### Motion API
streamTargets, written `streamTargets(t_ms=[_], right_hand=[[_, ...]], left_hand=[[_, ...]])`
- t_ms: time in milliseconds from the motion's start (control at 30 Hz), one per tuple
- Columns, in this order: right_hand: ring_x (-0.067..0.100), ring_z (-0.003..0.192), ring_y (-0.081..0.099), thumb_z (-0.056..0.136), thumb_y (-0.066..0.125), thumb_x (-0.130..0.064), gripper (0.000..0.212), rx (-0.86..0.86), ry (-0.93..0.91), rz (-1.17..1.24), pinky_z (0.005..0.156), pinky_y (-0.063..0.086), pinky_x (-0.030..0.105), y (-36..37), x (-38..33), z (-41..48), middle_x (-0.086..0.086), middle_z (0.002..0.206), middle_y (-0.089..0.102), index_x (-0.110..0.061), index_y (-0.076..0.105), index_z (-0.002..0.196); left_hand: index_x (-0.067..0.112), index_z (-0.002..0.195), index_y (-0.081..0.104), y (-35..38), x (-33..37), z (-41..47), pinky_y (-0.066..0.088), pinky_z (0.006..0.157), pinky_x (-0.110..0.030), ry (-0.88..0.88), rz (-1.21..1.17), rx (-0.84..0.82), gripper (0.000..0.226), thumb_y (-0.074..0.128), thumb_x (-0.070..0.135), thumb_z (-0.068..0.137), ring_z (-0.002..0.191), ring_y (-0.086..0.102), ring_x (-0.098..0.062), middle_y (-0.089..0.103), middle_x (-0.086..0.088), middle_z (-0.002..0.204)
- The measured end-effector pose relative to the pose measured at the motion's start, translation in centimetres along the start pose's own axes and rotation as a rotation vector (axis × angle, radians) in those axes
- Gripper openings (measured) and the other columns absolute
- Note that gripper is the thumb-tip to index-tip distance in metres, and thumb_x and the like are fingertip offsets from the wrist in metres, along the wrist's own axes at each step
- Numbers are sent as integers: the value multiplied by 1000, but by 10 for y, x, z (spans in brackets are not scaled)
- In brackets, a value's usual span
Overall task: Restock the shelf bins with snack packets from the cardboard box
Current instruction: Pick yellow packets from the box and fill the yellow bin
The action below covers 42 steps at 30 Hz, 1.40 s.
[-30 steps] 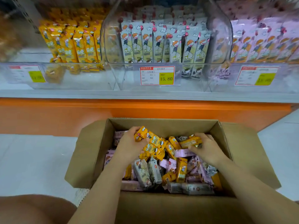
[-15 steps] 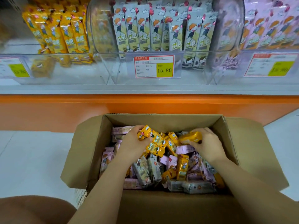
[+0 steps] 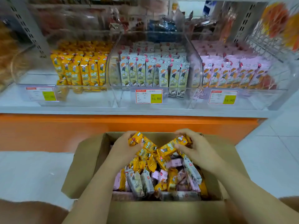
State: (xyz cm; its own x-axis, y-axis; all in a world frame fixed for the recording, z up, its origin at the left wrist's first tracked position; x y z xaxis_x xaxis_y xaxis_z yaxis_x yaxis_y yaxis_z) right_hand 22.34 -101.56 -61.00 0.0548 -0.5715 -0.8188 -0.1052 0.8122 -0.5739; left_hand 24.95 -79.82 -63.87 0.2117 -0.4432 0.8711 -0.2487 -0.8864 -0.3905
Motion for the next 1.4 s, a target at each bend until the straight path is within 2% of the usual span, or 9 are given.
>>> streamTargets(t_ms=[100, 233, 333, 467, 633, 767, 1000, 1133, 1400], right_hand=[[2, 63, 49, 84, 69, -13, 50, 8, -22, -15, 61, 39, 11, -18, -27, -4, -15, 105, 56, -47, 44, 112], [-1, 66, 49, 81, 72, -14, 23, 109, -68, -12, 61, 35, 12, -46, -75, -1, -14, 86, 56, -30, 57, 86], [17, 78, 55, 77, 75, -11, 25, 223, -79, 292, 71, 43, 31, -59, -115, 8, -2, 87, 61, -22, 53, 74], [20, 83, 58, 76, 76, -7, 31, 21, -138, 290, 76, 49, 39, -17, -168, 27, 10, 107, 59, -24, 54, 89], [25, 89, 60, 85, 65, -9, 67, -177, -269, 7, 80, 52, 48, 36, -219, 38, -10, 110, 50, -51, 32, 126], [19, 91, 60, 89, 62, -17, 73, -186, -392, -179, 80, 54, 39, 53, -263, 52, -18, 108, 45, -46, 21, 142], [7, 91, 56, 83, 70, -23, 42, 45, -560, -208, 76, 47, 18, 46, -323, 107, -11, 102, 57, -31, 44, 115], [10, 87, 56, 76, 76, -19, 40, 155, -580, -287, 76, 47, 24, 43, -327, 144, -7, 100, 55, -28, 46, 101], [24, 98, 51, 77, 65, -32, 23, 60, -287, -917, 82, 36, 33, 62, -267, 213, -1, 91, 54, -27, 51, 95]], left_hand=[[27, 121, 51, -8, 23, -9, 57, 69, -24, 58, 36, -42, 35, 64, 18, 90, 93, 63, -10, 59, 9, 108], [26, 118, 53, -33, 56, -25, 57, 70, -24, 124, 82, -71, 33, 65, 17, 89, 89, 64, -8, 60, 7, 110], [31, 107, 51, -66, 82, -40, 56, 70, -20, 156, 48, -58, 26, 64, 15, 90, 83, 62, 1, 59, 16, 99], [23, 111, 59, -105, 101, -59, 59, 77, -33, 149, -78, -86, 25, 65, 14, 89, 89, 69, -10, 69, 2, 103], [24, 110, 61, -148, 103, -74, 59, 76, -33, 179, -107, -54, 27, 68, 15, 86, 84, 70, -8, 72, 3, 98], [27, 125, 56, -189, 108, -70, 59, 71, -29, 233, 20, 58, 44, 71, 20, 84, 92, 67, -11, 60, 4, 120], [40, 107, 55, -261, 155, -60, 52, 60, -15, 425, 214, 283, 31, 70, 26, 85, 72, 64, 2, 62, 17, 98], [32, 113, 61, -279, 172, -29, 37, 68, -17, 505, 315, 432, 32, 70, 23, 85, 86, 56, -1, 59, 18, 97], [21, 131, 54, -223, 141, 85, 41, 92, -28, 362, 586, 188, 49, 70, 22, 85, 121, 50, -22, 54, -5, 135]])
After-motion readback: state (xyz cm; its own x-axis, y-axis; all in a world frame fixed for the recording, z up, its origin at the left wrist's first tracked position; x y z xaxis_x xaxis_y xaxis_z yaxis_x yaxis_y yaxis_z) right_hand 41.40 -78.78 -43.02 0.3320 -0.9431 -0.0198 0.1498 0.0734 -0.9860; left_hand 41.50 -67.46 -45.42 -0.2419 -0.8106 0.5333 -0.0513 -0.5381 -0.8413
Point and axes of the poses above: each hand's wrist, its own z-axis towards the middle knuckle, its own y-axis out of the palm, x = y × z, the point moved 8 cm from there along z, towards the middle knuckle
